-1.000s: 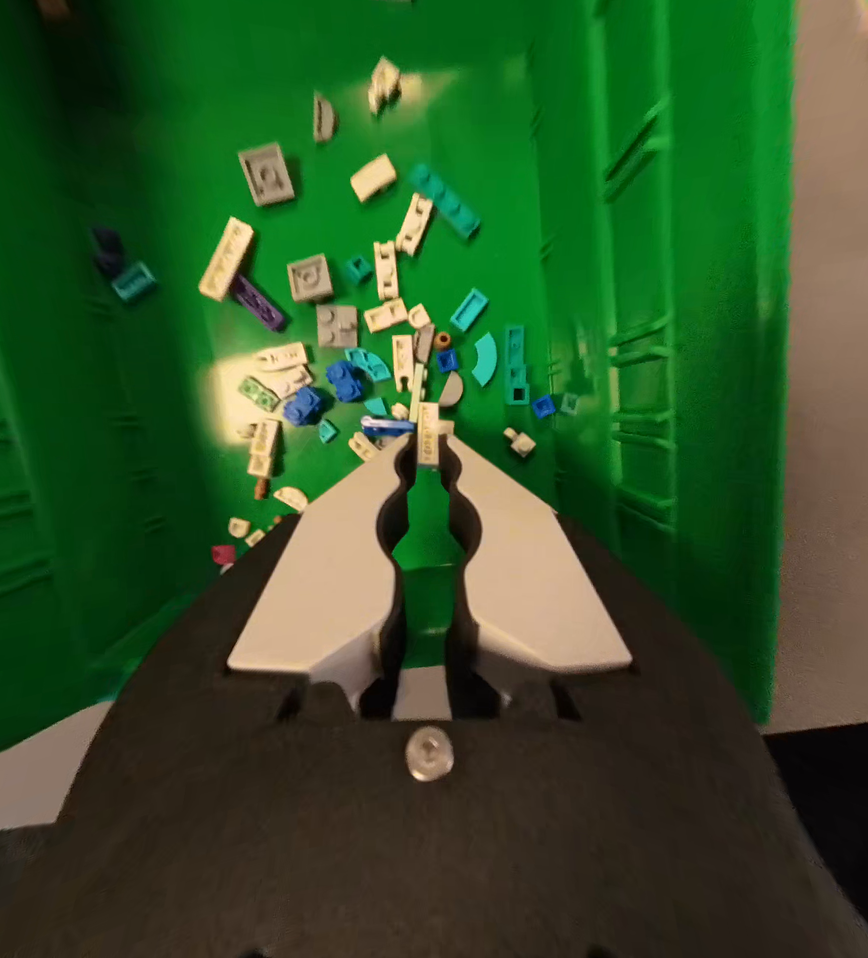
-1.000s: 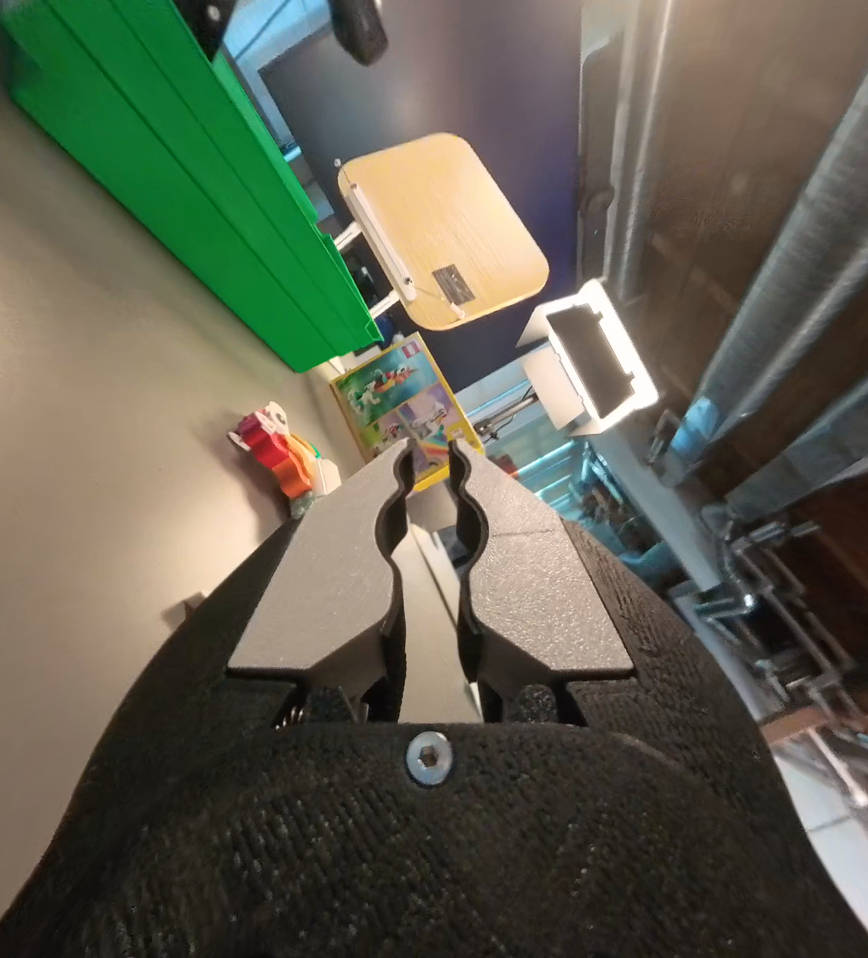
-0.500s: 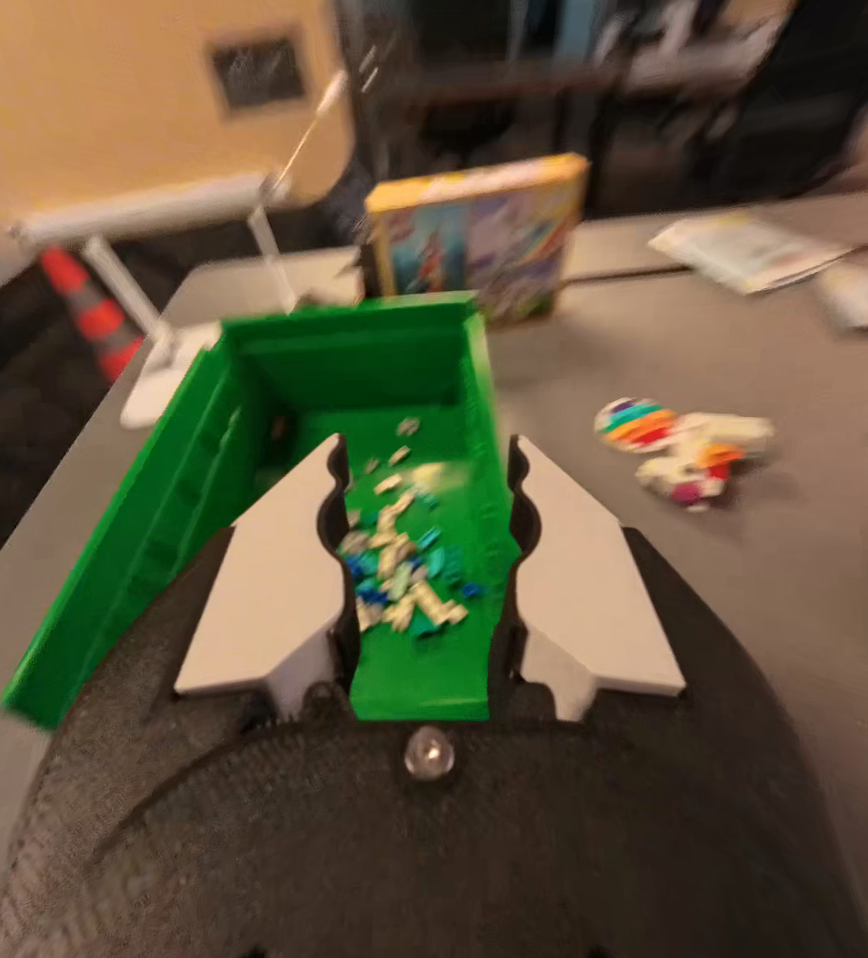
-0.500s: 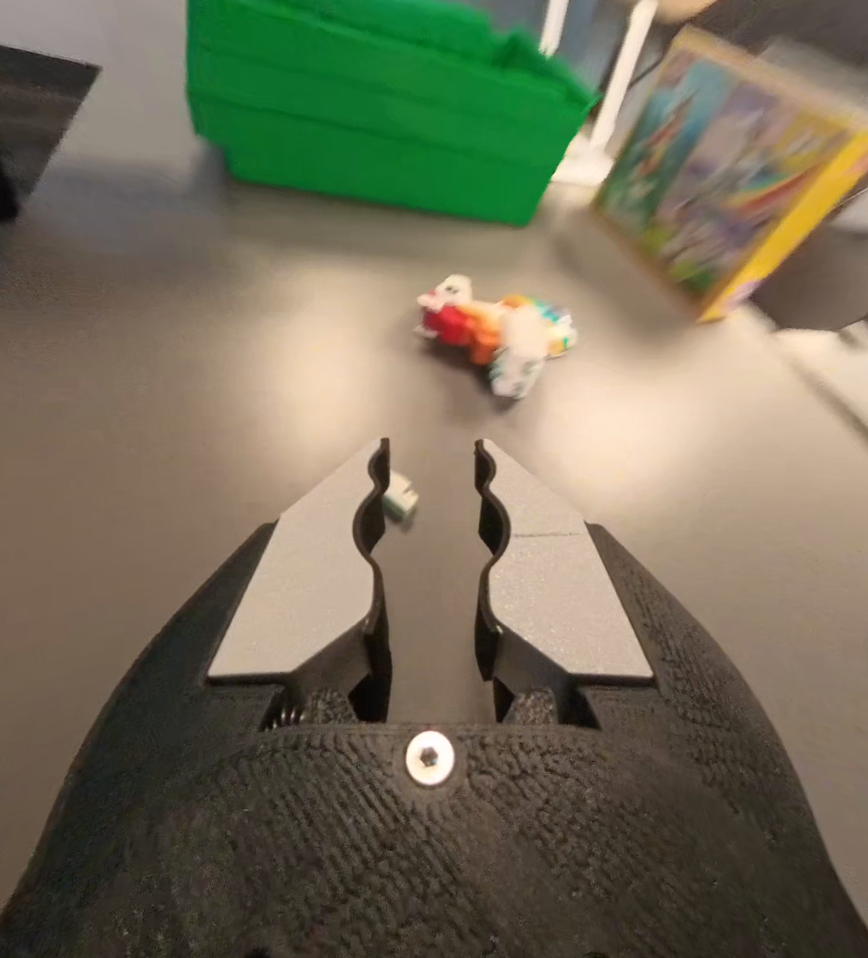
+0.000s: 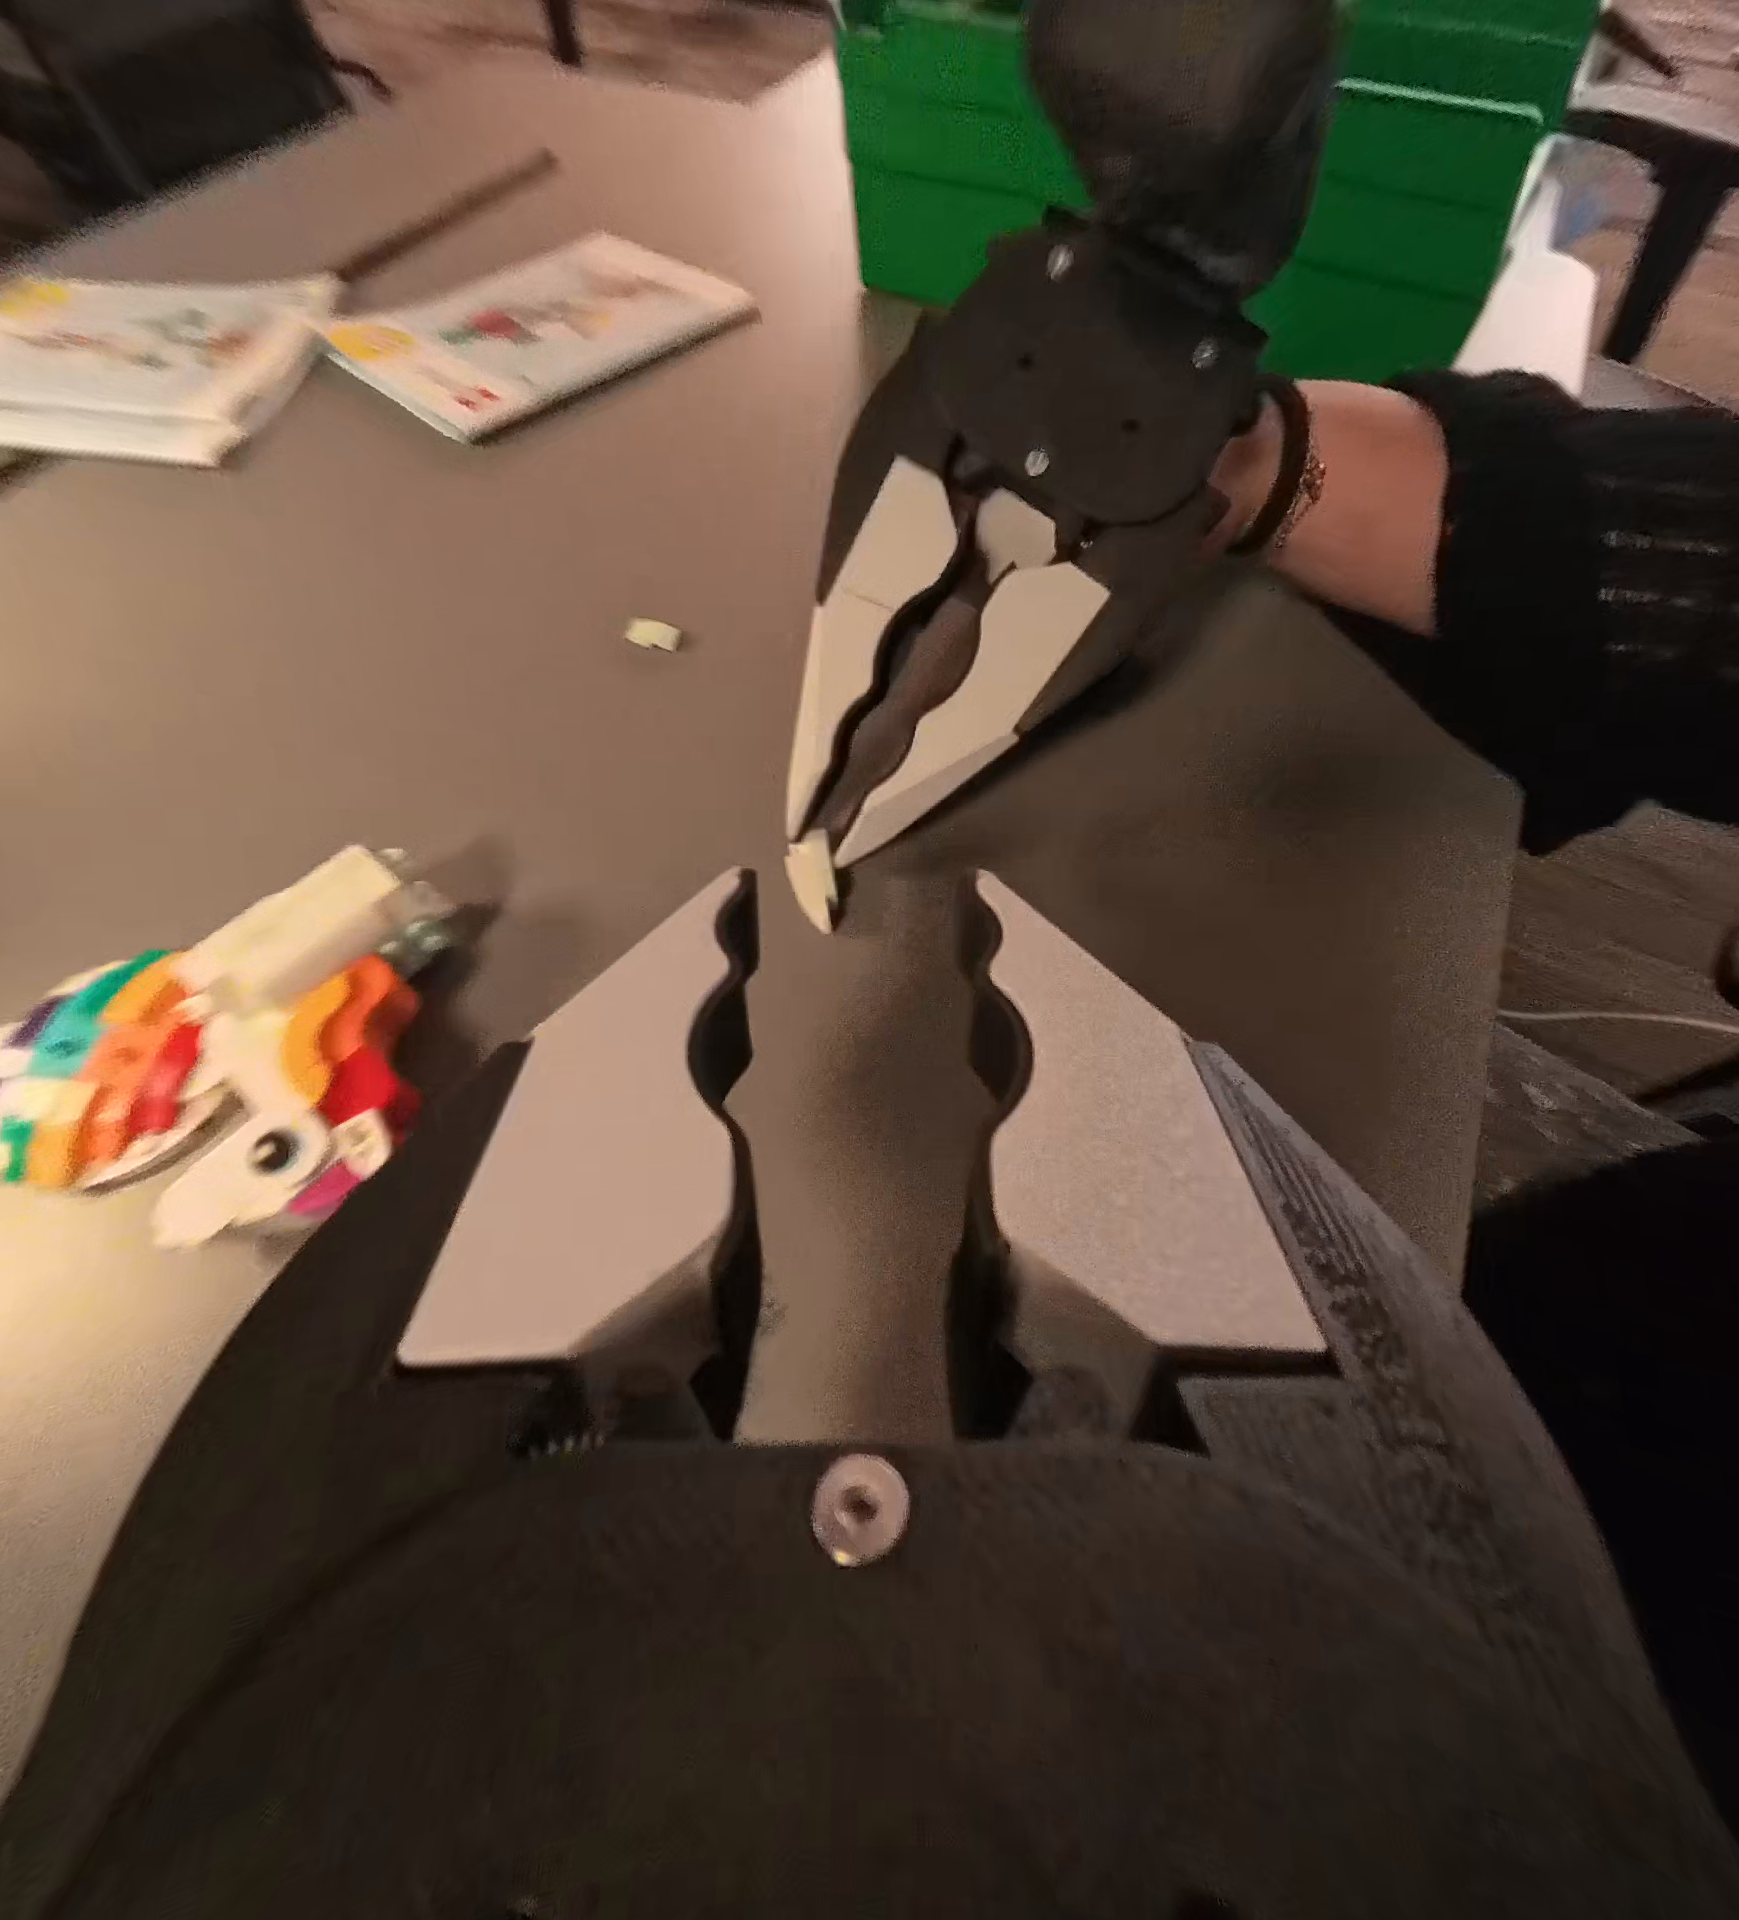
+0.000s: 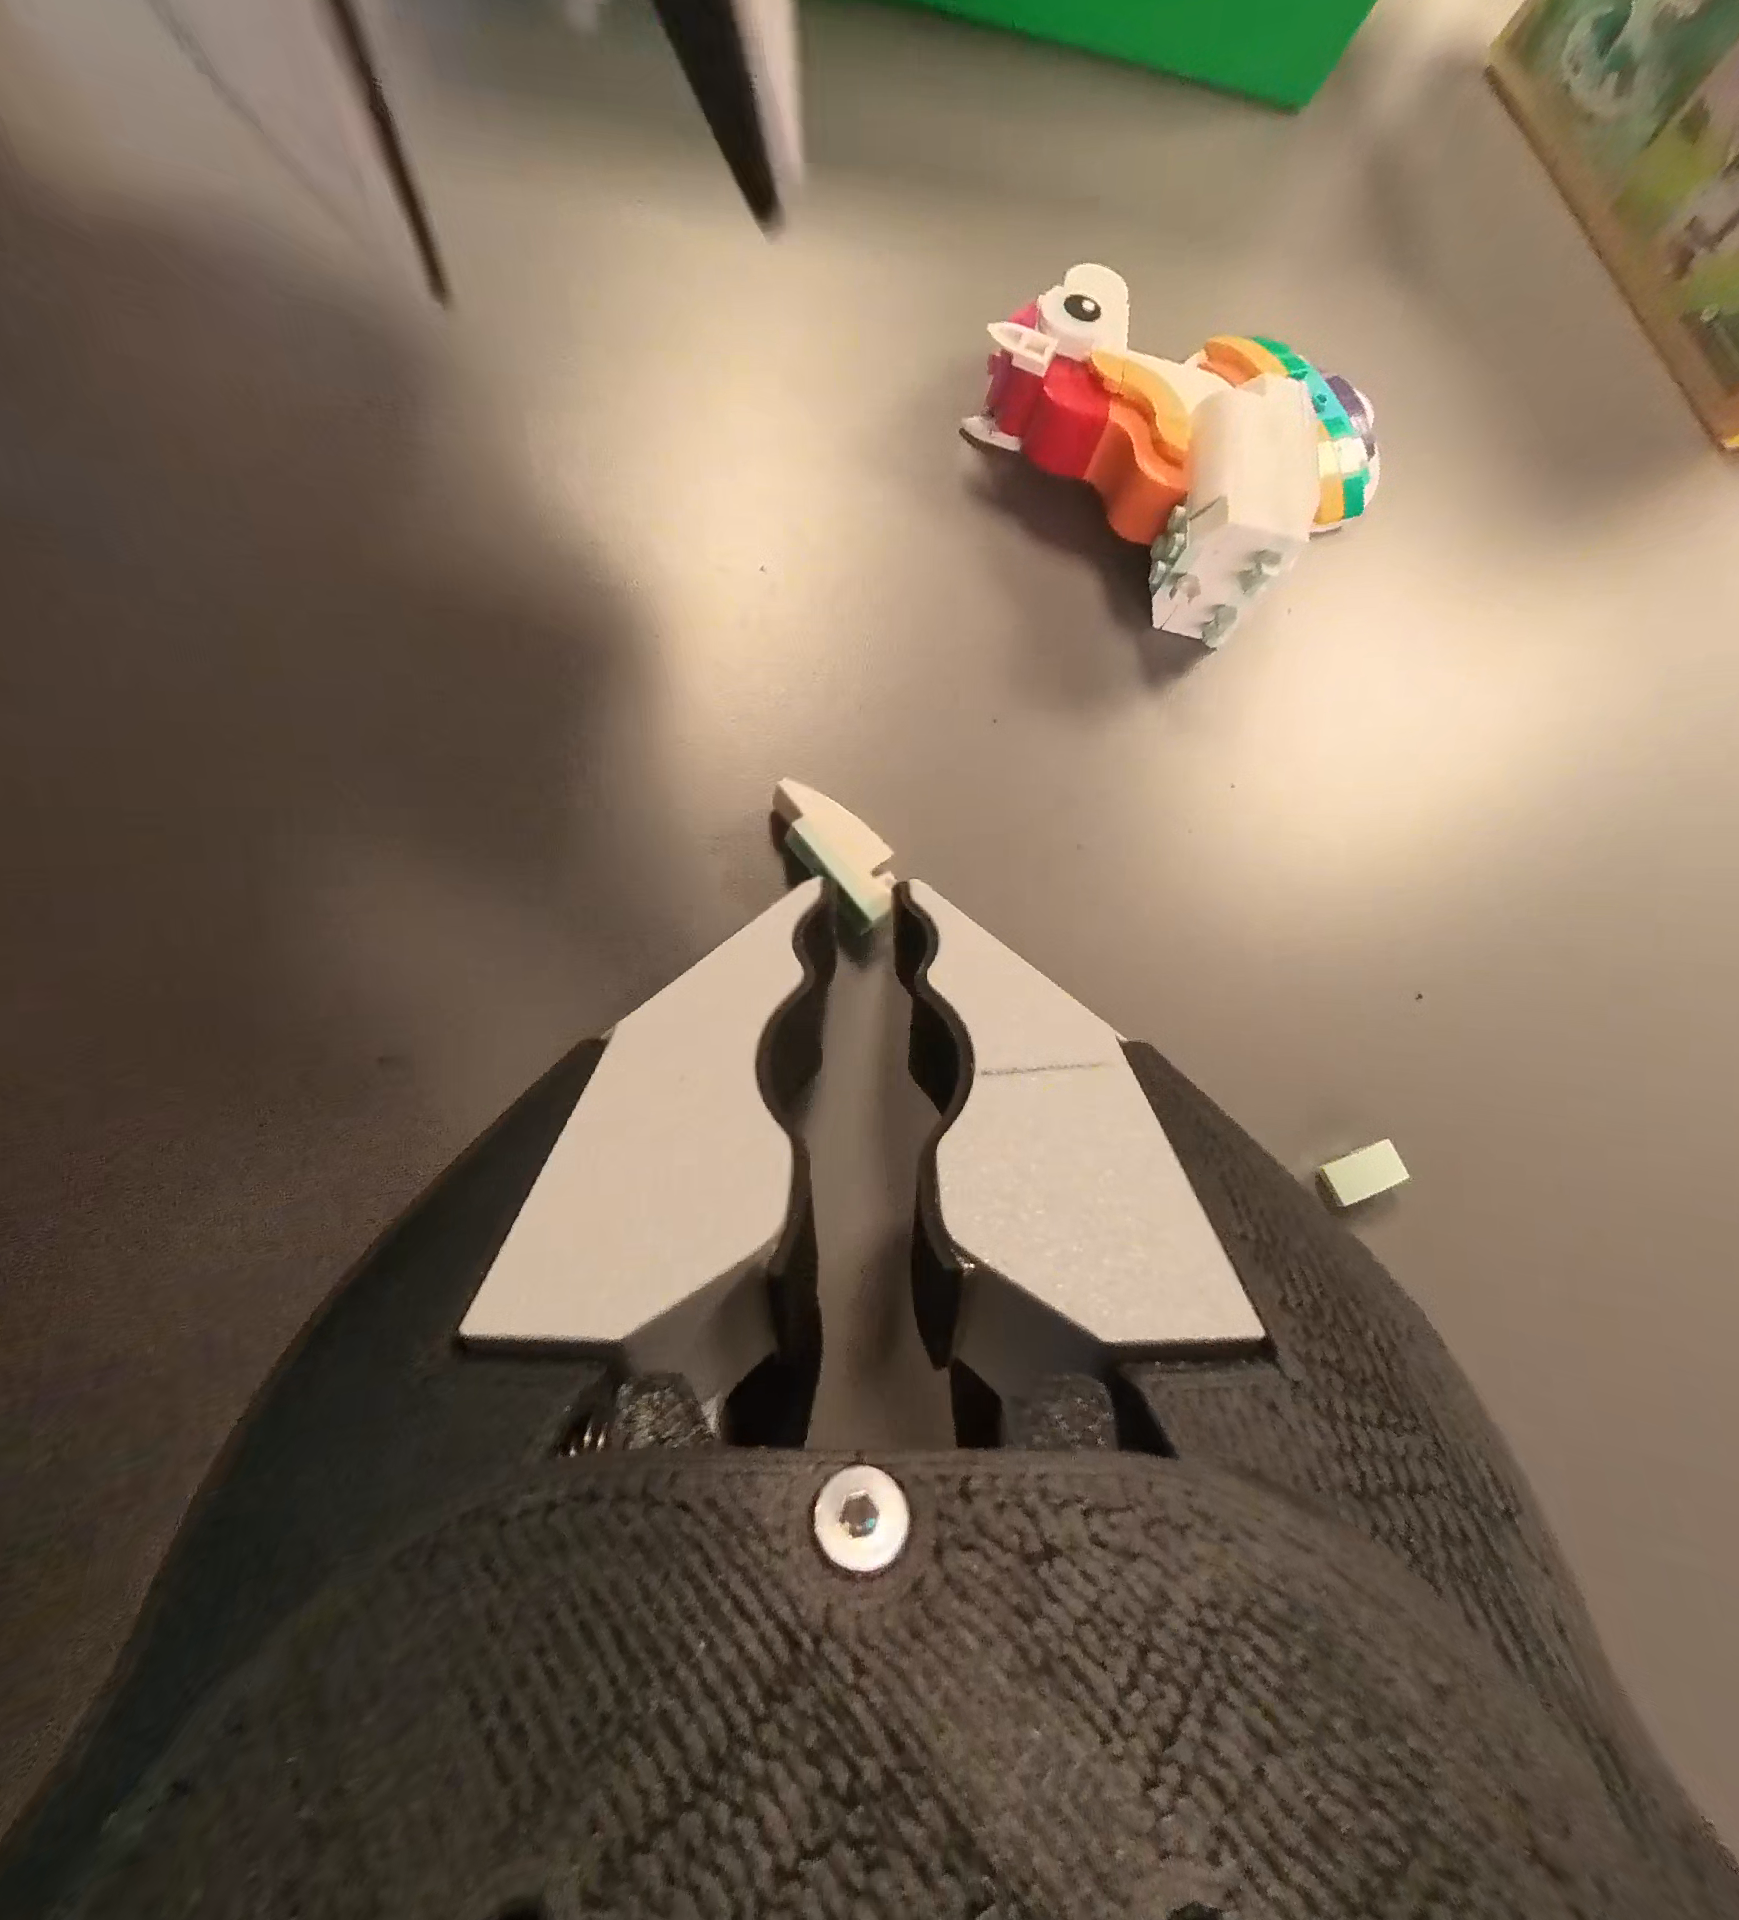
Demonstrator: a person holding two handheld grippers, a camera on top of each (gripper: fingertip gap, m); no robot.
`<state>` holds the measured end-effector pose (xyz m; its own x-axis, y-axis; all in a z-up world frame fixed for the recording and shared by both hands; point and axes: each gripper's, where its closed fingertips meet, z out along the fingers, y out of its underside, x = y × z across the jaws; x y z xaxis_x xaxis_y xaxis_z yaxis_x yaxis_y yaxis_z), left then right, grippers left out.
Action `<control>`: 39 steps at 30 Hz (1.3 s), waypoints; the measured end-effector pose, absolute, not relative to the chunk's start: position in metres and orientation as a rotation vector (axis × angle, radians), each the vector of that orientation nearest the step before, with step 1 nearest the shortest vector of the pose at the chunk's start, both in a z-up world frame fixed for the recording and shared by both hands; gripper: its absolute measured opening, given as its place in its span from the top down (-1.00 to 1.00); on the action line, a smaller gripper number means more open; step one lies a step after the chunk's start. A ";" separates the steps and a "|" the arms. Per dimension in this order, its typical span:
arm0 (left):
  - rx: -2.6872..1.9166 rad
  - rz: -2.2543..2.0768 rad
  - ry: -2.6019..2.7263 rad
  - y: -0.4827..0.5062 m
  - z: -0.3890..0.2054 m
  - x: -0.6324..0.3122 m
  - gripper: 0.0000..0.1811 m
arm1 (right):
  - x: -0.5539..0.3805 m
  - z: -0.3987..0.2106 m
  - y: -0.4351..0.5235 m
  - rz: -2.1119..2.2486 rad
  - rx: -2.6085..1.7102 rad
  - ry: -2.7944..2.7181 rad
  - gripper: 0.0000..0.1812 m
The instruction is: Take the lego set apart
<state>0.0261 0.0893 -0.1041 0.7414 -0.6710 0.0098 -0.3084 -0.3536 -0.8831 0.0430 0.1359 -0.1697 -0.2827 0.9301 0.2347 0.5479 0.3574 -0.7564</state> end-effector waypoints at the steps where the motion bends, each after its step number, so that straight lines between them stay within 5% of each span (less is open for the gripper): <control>1: -1.994 -0.509 0.767 0.095 -0.113 0.029 0.58 | 0.042 -0.168 0.136 0.696 -1.228 -1.949 0.91; 7: -2.227 -1.041 0.656 0.114 -0.148 0.038 0.59 | 0.032 -0.147 0.123 0.500 -0.768 -1.874 0.91; 11: -2.140 -1.350 0.529 0.113 -0.136 0.042 0.89 | 0.030 -0.130 0.117 0.483 -0.657 -1.802 0.91; 15: -2.075 -1.234 0.612 0.112 -0.129 0.039 0.91 | 0.030 -0.121 0.116 0.537 -0.684 -1.745 0.91; 19: -1.938 -1.028 0.811 0.109 -0.118 0.039 0.92 | 0.034 -0.103 0.112 1.040 -0.983 -1.648 0.77; 24: -1.836 -0.903 0.956 0.101 -0.113 0.050 0.92 | 0.040 -0.098 0.102 1.347 -1.108 -1.646 0.89; 39: -1.798 -0.714 1.102 0.092 -0.124 0.052 0.90 | 0.044 -0.120 0.094 1.125 -1.033 -1.834 0.94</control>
<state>0.0523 0.0923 -0.1243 0.4401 -0.8976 0.0249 -0.3889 -0.2156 -0.8957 0.0438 0.0940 -0.1196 -0.4042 0.8980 0.1740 0.2521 0.2922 -0.9225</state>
